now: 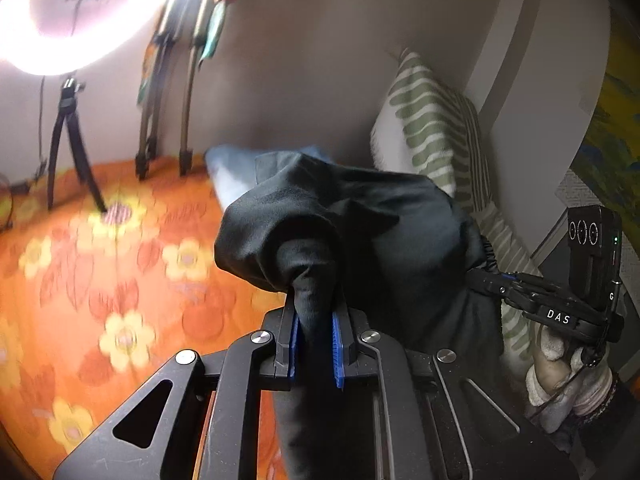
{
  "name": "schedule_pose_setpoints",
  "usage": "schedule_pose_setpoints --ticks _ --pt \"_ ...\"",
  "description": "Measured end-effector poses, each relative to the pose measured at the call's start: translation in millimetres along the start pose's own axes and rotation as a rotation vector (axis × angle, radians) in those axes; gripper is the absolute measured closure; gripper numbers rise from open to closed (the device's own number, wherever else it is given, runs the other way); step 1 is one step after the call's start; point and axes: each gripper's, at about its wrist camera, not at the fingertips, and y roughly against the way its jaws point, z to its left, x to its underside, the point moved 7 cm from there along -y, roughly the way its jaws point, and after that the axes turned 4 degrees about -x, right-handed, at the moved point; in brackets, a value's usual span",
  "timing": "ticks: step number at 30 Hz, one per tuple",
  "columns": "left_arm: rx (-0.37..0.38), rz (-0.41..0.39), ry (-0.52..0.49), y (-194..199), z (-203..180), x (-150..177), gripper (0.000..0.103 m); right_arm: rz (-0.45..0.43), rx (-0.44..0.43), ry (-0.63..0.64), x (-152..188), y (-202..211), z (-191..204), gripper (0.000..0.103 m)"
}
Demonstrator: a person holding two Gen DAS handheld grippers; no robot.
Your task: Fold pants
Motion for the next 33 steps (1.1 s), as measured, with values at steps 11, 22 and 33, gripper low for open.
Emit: schedule_pose_setpoints --ticks 11,22,33 --pt "0.009 -0.040 -0.033 -48.0 4.6 -87.9 0.092 -0.074 0.047 0.036 -95.5 -15.0 -25.5 0.089" --pt "-0.008 -0.044 -0.040 -134.2 34.4 -155.2 0.092 -0.043 0.065 0.047 -183.6 -104.1 -85.4 0.089" --pt "-0.108 -0.008 -0.071 -221.2 63.8 -165.9 0.092 0.038 0.087 0.005 -198.8 -215.0 -145.6 0.089"
